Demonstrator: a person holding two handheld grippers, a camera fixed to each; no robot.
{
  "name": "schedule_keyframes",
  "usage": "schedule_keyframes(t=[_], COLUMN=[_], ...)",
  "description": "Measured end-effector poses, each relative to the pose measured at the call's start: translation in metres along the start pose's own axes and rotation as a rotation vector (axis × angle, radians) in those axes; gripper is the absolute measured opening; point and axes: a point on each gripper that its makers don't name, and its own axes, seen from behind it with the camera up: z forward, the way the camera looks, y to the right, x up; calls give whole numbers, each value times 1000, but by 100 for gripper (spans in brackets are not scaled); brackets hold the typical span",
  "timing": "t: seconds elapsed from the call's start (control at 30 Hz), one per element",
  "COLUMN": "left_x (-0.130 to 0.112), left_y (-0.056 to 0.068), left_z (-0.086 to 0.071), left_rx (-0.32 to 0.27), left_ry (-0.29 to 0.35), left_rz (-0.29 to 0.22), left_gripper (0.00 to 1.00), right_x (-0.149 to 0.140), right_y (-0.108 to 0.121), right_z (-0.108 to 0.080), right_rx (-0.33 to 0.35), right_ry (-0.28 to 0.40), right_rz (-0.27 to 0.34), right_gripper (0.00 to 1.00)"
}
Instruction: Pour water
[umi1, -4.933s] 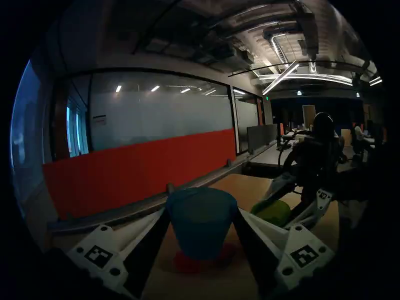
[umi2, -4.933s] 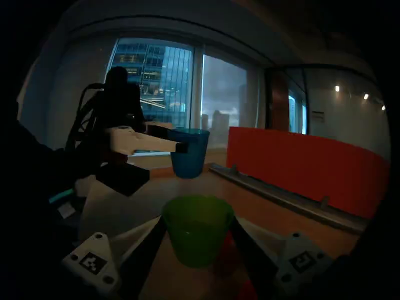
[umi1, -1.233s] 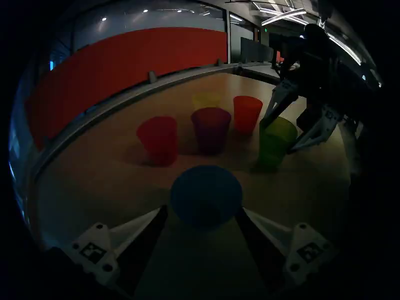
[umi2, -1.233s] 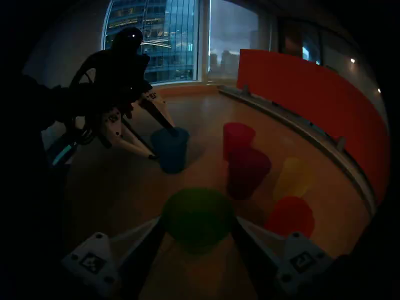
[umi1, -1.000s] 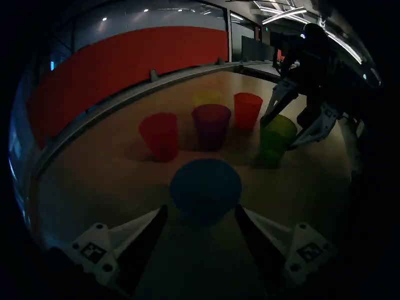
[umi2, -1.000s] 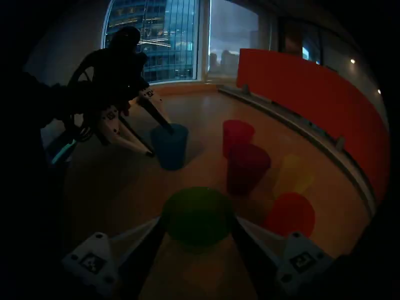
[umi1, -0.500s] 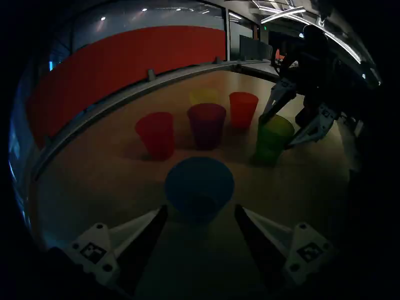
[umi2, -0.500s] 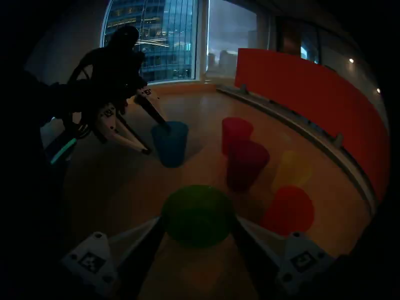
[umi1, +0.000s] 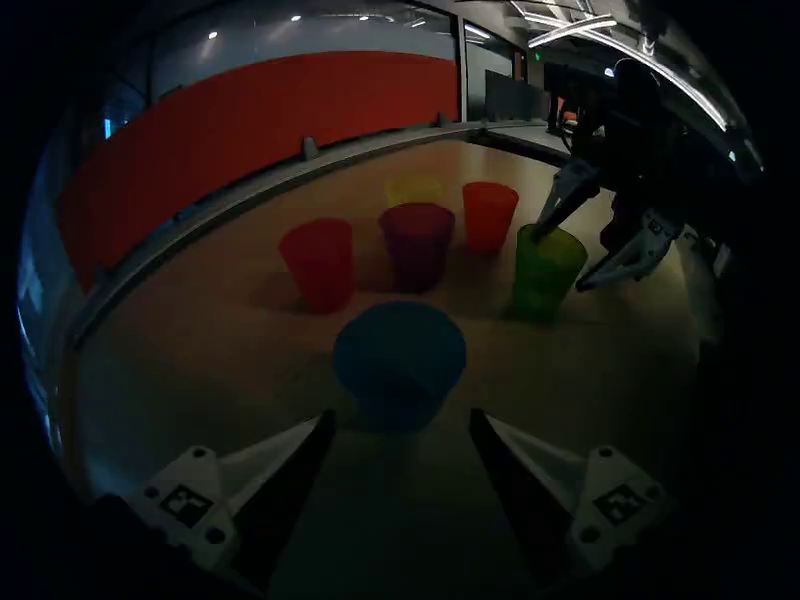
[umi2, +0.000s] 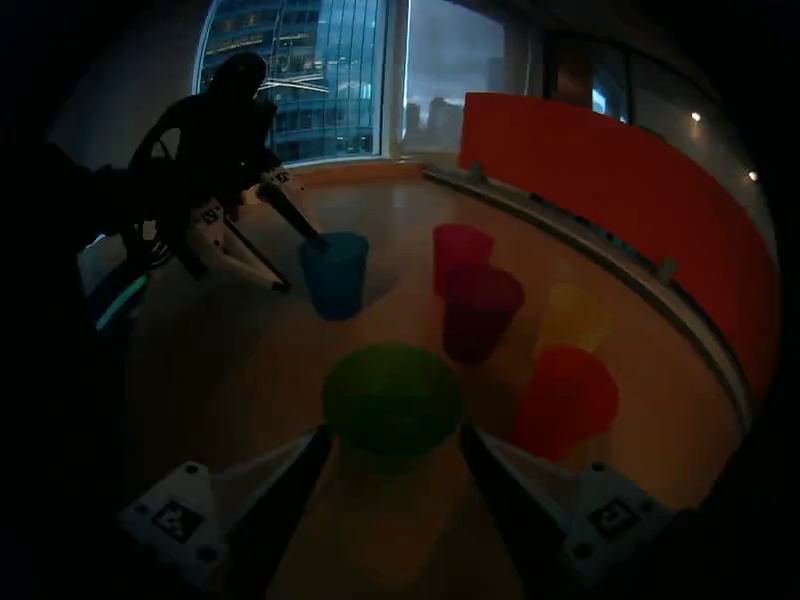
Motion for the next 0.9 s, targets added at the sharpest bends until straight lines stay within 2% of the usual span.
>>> schedule_keyframes(t=[0.57, 0.9], left_x=[-7, -7], left_y=[-1, -16], left_z=[-27, -46], left_rx=[64, 151], left_ry=[28, 73], left_rz=[-32, -75], left_gripper=[100, 100], right_x=[-12, -5], right_y=[12, 26], right_z=[-44, -63], right_rx=[-114, -215], right_ry=[28, 84], right_rz=[45, 96], right_gripper=[98, 99])
